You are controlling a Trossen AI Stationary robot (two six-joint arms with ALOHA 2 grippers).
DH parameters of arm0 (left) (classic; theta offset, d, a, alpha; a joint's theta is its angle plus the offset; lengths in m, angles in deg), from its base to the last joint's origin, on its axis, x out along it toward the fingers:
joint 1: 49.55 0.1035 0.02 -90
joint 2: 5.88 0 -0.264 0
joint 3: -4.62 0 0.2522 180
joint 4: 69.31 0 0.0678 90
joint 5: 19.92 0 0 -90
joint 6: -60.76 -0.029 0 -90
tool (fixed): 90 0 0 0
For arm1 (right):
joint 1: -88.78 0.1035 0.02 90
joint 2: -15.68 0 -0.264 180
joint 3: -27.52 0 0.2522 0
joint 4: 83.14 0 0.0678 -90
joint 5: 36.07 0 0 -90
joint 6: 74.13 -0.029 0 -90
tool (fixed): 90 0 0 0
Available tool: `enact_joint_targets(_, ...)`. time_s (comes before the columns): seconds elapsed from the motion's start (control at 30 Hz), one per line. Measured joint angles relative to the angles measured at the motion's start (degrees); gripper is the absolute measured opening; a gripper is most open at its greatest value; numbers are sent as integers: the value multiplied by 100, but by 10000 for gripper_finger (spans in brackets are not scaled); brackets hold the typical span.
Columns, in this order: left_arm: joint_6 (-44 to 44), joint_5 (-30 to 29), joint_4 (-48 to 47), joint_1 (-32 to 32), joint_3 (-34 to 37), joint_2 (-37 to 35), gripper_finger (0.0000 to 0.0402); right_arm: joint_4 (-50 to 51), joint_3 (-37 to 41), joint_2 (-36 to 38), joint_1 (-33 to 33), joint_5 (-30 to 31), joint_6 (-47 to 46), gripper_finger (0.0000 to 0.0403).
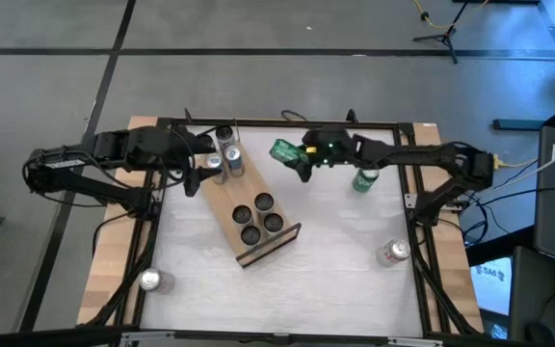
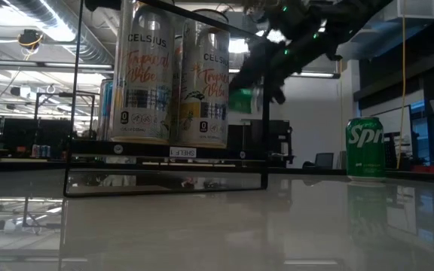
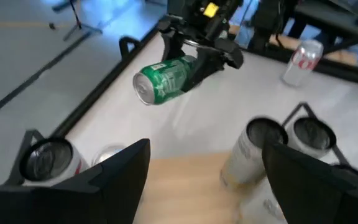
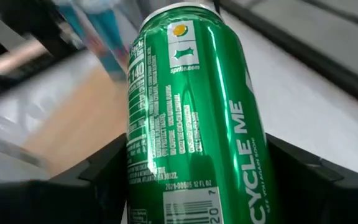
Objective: Place canned beverage on shelf
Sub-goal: Put the green soda can on the shelf
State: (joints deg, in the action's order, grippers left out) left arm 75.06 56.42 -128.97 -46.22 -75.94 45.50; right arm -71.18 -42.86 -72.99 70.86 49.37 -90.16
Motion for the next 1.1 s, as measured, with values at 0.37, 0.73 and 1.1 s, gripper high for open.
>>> enact_joint_targets(0.37,-1133,-180,1365,0,0,265,298,-818,-7,538,-6,-1610,-181,299)
enact_joint_targets(0.73,-1311,-174,2266,0,0,657,298,-1065,-7,530,-3,-1912,-321,299)
enact_joint_targets(1.1,-1638,124,2280,0,0,872,298,-1073,-7,528,-3,-2218,-321,300)
